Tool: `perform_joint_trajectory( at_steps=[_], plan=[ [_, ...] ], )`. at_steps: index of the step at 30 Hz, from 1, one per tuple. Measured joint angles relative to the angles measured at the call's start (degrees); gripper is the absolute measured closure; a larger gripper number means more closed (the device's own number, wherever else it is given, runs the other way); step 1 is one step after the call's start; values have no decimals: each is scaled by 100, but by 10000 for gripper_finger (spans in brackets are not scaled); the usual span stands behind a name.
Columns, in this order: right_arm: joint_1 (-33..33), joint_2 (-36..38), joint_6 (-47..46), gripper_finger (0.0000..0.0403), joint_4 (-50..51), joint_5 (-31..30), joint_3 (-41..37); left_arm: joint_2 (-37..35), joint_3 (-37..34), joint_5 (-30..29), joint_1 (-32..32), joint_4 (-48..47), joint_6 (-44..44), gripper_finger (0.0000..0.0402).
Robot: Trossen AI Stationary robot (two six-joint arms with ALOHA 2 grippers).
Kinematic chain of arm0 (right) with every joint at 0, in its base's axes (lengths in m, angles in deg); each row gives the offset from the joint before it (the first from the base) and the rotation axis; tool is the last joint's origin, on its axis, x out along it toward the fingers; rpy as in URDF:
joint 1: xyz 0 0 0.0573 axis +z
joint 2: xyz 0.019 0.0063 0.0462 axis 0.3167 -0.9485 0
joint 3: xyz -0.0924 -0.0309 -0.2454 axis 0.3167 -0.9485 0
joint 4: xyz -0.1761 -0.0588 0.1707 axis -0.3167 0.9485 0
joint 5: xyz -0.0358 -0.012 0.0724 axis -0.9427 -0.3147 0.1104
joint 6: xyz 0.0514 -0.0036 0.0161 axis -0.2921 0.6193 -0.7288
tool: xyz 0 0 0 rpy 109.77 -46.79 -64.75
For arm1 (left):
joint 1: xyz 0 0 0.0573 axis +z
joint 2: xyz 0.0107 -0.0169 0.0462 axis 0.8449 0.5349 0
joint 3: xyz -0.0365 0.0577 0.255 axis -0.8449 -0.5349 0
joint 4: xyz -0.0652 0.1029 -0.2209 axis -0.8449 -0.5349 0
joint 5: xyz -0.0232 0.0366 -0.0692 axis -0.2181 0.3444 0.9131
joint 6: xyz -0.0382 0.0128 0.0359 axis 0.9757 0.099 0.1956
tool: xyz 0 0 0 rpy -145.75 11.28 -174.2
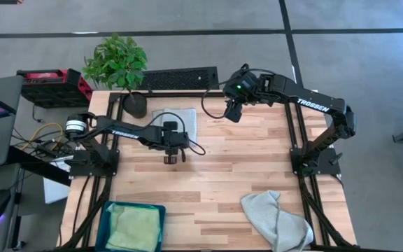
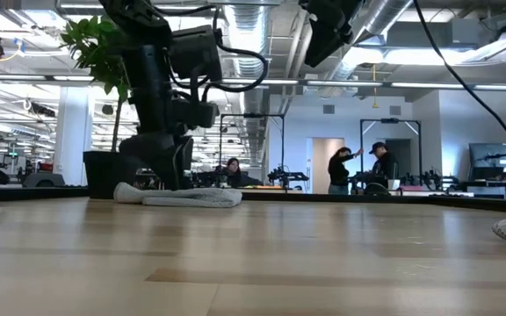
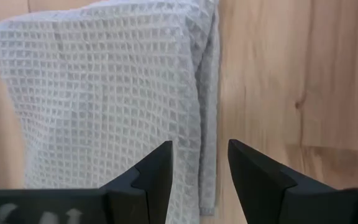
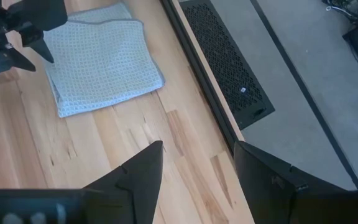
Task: Fold microfiber towels
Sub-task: Stack the top grey microfiber cloth on top of the green microfiber cloth into the bin
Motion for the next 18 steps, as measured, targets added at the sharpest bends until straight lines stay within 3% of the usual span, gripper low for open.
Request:
perform_joint_trajectory(
  at_steps=[9,18],
  plan=[
    [0,0,100,182,11,0,0,100,0,321,120,268,-36,254],
    [0,0,101,182,36,2,0,524,44,70,219,352,-59,254]
  ],
)
